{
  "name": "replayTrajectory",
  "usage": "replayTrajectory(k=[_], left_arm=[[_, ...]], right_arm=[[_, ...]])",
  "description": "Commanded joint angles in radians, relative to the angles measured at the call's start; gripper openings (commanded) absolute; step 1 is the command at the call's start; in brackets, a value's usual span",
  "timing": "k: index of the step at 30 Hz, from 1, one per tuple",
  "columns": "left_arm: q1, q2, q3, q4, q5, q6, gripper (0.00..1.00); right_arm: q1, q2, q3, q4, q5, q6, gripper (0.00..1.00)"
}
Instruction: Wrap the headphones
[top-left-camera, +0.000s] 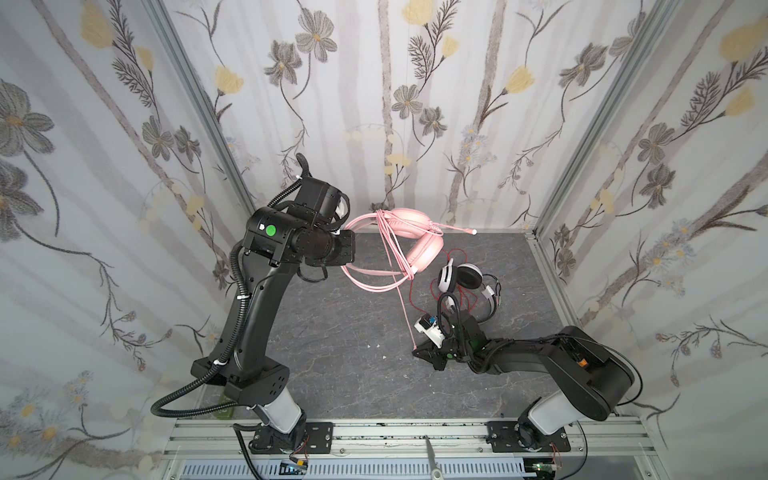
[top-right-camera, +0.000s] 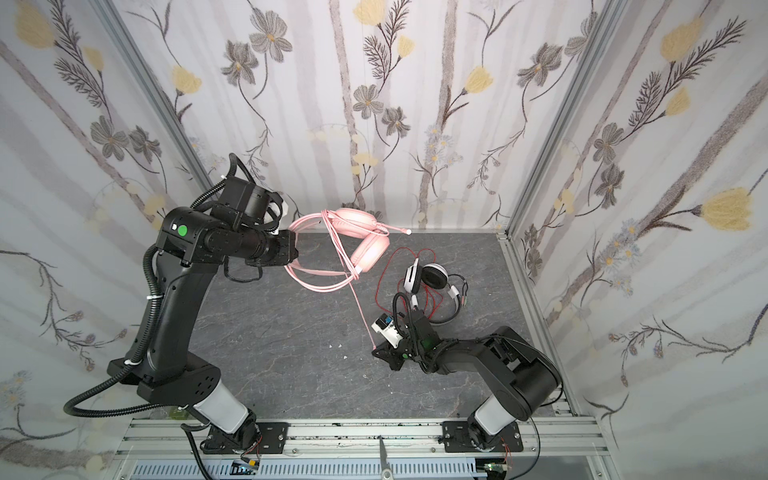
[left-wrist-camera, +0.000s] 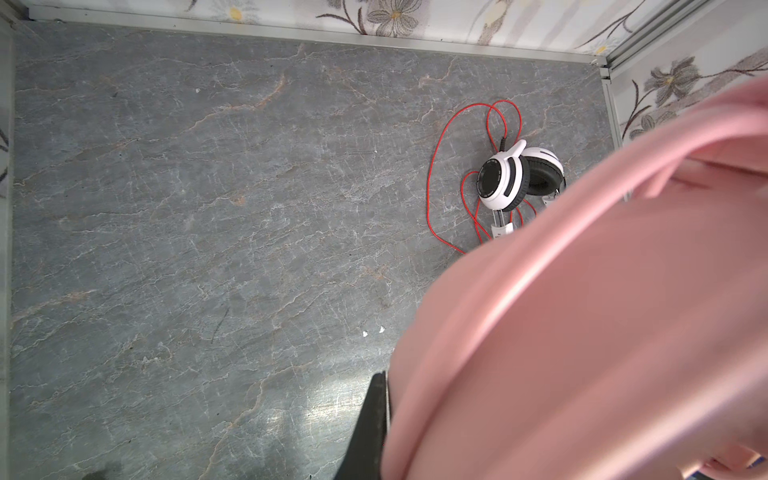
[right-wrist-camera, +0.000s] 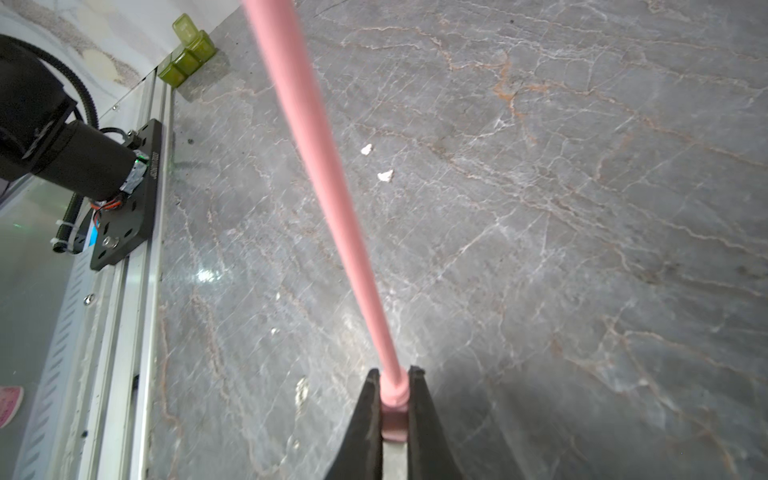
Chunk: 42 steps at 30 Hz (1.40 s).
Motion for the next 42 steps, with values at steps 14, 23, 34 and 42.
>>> replayTrajectory(k=[14,23,34,42], left_arm=[[0.136,0.036,-0.063,0.066,-0.146,-0.005,0.00],[0.190,0.038,-0.145,0.102,-0.179,0.013,0.00],[0.126,-0.019,-0.331,0.140,-0.226,0.046,0.00],[-0.030,-0.132,-0.543,0.158,-0.358,0.045,0.00]], right_arm=[[0.232,-0.450,0.121,-0.479,0.324,0.040,0.09],[0.329,-0.618,0.254,-0.735,0.562,-0.100,0.09],[0.354,-0.627,0.463,-0.849,0.718,-0.250,0.05],[0.351,-0.619,0.621,-0.891,0.824,-0.389,0.02]])
